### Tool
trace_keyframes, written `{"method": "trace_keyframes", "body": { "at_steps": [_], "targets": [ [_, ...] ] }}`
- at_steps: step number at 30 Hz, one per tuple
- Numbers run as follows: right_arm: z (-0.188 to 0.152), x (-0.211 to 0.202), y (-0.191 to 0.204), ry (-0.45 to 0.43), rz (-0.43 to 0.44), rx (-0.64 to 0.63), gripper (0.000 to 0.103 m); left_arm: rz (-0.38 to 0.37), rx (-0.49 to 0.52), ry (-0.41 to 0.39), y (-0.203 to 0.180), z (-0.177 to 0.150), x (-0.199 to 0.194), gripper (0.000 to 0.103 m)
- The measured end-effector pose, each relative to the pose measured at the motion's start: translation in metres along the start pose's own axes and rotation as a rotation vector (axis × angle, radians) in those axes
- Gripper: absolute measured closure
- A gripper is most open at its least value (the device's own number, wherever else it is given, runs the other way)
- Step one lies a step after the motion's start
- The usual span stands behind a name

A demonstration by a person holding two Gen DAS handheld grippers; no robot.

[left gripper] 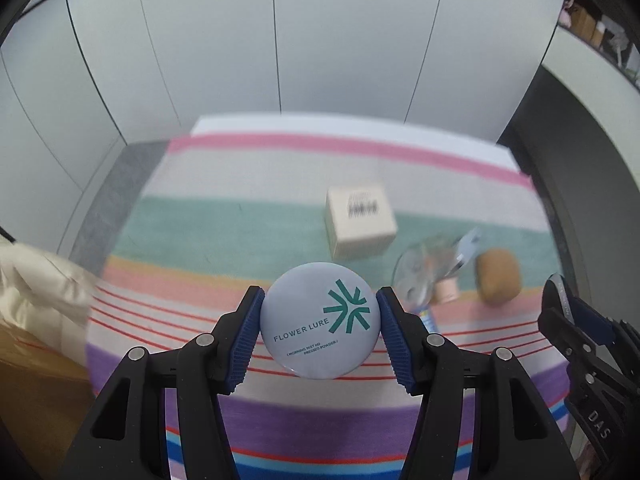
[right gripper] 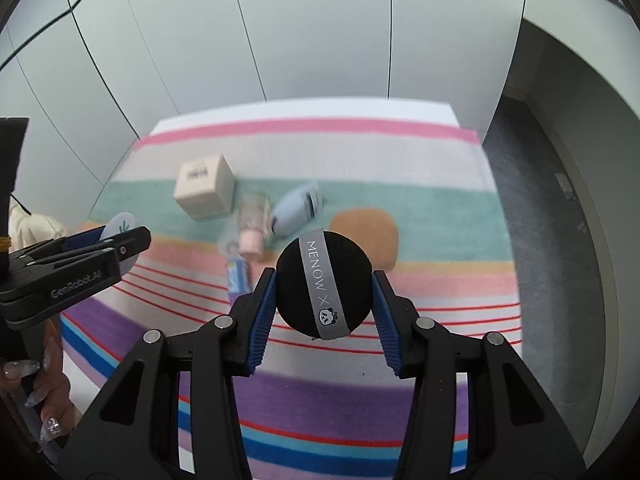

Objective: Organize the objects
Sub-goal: 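Lift the white compact with the left gripper while the right gripper lifts the black puff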

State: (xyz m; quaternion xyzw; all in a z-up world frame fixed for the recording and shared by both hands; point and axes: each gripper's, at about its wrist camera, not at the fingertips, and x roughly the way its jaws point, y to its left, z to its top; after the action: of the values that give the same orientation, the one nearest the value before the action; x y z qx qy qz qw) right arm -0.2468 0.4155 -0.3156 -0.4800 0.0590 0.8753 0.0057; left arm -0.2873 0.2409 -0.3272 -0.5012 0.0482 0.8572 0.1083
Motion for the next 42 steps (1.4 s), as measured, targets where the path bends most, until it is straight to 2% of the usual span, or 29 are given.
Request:
{"method": "trace_keyframes", "body": {
  "at_steps": [10, 15, 24, 30, 42],
  "targets": [
    [0.048, -0.085, 0.023, -0.083, -0.028, -0.007, 0.055, -0.016, 0.006, -0.116, 0.006, 0.044, -0.101, 0.045],
    [0.074, -0.137, 0.042, -0.122, -0.071, -0.048, 0.055, 0.021, 0.038, -0.199, 0.005, 0.06, -0.159, 0.045],
    [0.113, -0.211, 0.066, -0.174, -0.066, -0.085, 0.055, 0.004, -0.007, -0.233, 0.019, 0.084, -0.233, 0.045],
    [0.132, -0.258, 0.079, -0.223, -0.051, -0.102, 0.055, 0.019, -0.012, -0.273, 0.02, 0.088, -0.26, 0.045],
    [0.119, -0.262, 0.076, -0.2, -0.049, -0.097, 0.055, 0.003, -0.012, -0.259, 0.022, 0.073, -0.273, 0.045]
  ]
}}
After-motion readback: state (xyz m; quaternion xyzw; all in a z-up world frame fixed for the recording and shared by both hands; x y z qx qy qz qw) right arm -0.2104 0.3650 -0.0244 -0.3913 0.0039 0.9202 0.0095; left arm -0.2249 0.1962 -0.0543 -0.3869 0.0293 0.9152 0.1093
